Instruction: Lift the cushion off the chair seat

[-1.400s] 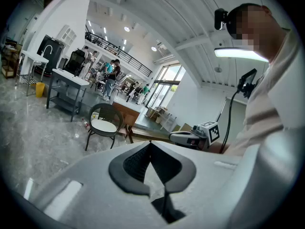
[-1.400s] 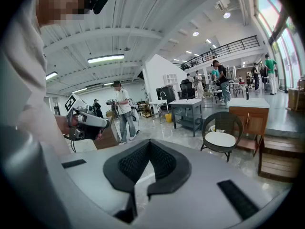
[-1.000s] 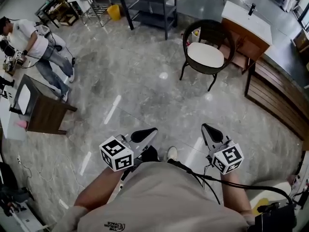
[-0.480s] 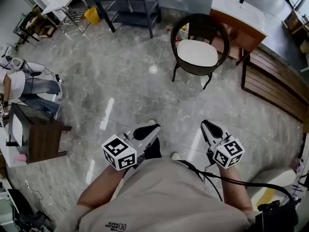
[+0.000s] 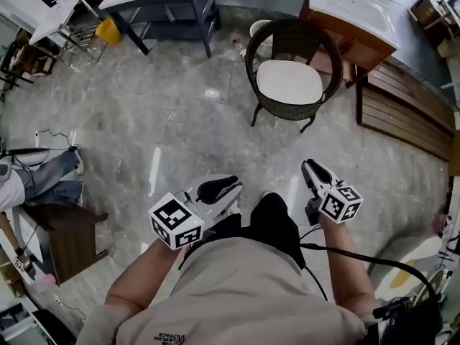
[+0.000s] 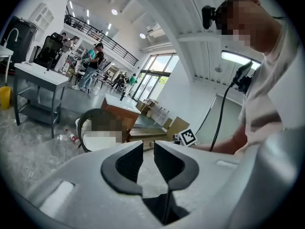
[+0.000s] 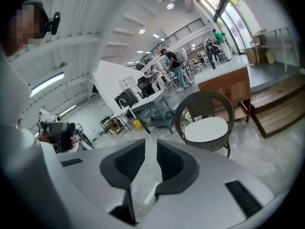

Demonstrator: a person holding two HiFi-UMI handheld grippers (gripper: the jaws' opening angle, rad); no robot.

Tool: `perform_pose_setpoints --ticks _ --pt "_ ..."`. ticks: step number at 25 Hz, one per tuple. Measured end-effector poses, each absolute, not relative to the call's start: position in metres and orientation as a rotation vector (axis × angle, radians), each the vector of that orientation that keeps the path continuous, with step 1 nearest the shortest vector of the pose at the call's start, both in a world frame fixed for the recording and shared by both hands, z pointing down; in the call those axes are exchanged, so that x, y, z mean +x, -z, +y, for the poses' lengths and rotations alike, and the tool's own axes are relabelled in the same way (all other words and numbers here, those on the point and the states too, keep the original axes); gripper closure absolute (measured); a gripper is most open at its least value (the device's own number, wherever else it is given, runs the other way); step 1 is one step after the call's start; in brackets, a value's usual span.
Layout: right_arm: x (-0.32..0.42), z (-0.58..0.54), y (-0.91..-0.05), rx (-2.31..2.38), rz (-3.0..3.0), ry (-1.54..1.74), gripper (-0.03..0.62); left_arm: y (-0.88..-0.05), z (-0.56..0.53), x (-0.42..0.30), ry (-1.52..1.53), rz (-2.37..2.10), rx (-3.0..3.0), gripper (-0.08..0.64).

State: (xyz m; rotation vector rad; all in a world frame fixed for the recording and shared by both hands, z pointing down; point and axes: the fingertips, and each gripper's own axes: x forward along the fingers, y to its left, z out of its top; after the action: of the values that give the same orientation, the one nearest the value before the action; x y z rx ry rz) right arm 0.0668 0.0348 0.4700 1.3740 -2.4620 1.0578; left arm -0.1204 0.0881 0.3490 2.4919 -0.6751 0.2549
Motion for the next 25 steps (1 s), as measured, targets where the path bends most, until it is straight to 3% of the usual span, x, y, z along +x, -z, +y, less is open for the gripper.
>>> perform_pose_setpoints --ticks 13,21,25 --pt "0.150 -0.182 -0.703 1.569 -2.088 -1.857 0.488 -0.397 -0.095 -0.047 -0.372 -0.682 2.392 0.486" --pt "0.196 -0.271 -0.837 1.726 -1.799 -2.152 0.486 -0.450 -0.197 0.021 -0.420 -0.633 2.362 0.483" --pt "0.201 -0.295 -0.894 1.774 -1.699 -2.241 0.452 -0.474 -0.226 0.040 -0.457 -0.628 2.350 0.483"
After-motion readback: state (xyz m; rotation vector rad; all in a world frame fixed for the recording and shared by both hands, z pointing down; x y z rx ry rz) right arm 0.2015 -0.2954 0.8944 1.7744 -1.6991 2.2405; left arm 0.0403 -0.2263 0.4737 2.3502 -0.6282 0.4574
